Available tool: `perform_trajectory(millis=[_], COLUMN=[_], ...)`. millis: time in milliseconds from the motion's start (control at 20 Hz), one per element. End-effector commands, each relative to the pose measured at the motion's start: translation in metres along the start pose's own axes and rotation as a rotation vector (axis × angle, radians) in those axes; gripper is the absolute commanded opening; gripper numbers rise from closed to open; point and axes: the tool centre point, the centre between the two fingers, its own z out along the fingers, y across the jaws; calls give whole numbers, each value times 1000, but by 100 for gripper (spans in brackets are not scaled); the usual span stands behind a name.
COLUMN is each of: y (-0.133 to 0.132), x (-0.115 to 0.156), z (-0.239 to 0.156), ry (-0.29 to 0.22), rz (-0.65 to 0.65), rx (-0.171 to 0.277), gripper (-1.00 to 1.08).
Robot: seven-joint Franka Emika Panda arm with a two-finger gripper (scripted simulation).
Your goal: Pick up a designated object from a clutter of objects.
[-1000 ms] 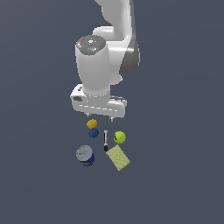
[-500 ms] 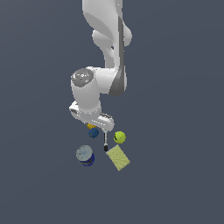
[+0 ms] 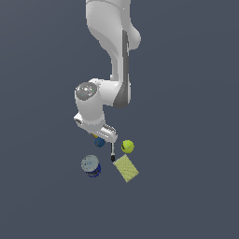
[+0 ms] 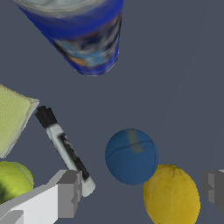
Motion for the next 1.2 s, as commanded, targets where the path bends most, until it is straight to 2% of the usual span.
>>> perform_trajectory(millis=[0,950,1000,1150], y=[0,1,1,1], x=[0,0,0,0], z=[0,51,51,51], ry=[0,1,1,1], rz=[0,4,4,4], rx=[0,0,0,0], gripper=[100,100,-100,-100])
